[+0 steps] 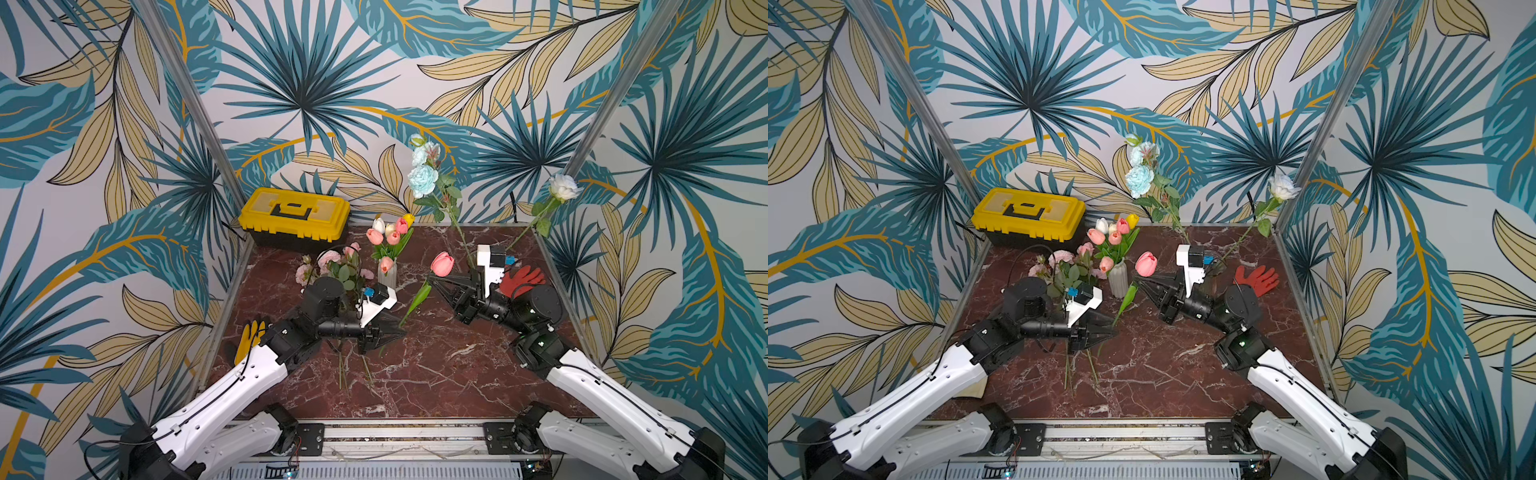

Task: Pick out pink flowers from the vase
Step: Place the flower at the center of the board.

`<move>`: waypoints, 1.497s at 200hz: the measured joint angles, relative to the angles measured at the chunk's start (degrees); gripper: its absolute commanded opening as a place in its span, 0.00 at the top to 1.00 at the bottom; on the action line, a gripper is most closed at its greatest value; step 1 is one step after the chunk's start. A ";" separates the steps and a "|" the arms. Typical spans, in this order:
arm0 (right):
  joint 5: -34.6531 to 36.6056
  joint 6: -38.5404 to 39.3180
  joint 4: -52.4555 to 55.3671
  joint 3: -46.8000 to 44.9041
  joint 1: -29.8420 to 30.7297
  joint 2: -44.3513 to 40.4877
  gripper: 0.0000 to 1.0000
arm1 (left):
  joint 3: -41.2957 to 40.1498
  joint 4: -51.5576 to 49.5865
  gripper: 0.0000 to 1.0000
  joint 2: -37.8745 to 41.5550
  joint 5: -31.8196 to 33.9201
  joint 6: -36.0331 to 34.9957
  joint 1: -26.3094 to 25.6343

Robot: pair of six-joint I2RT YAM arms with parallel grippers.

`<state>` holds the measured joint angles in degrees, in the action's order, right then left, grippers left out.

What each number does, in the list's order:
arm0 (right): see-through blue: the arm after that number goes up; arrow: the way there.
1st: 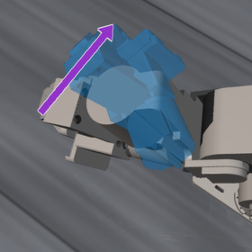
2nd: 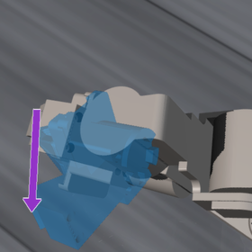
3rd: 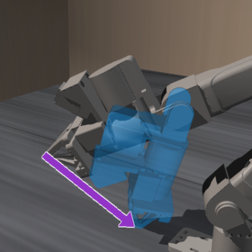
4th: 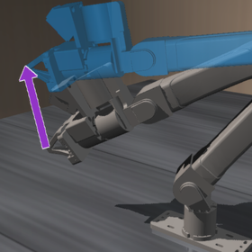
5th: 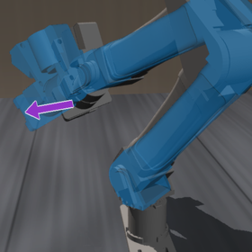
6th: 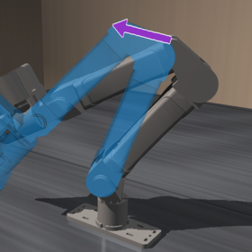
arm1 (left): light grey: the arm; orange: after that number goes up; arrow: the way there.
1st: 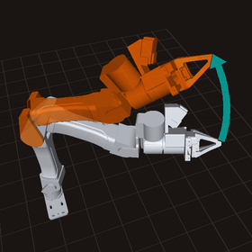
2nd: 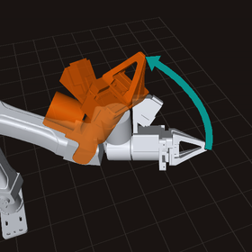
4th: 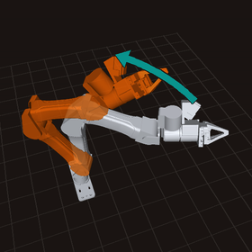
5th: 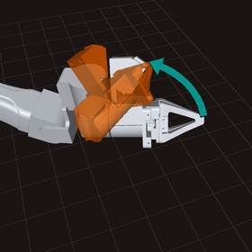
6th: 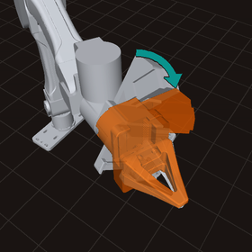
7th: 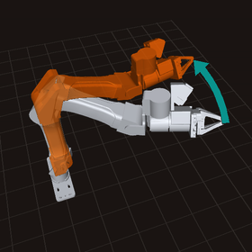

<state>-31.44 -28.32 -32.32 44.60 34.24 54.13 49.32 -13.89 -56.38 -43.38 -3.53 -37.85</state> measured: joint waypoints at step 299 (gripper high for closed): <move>3.50 -1.79 2.36 0.61 1.70 0.24 0.58 | -0.50 0.87 1.00 3.96 7.54 2.12 -0.20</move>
<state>-27.94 -30.11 -29.95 45.21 35.94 54.37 48.82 -13.02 -52.42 -35.83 -1.41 -38.04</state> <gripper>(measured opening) 0.400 0.056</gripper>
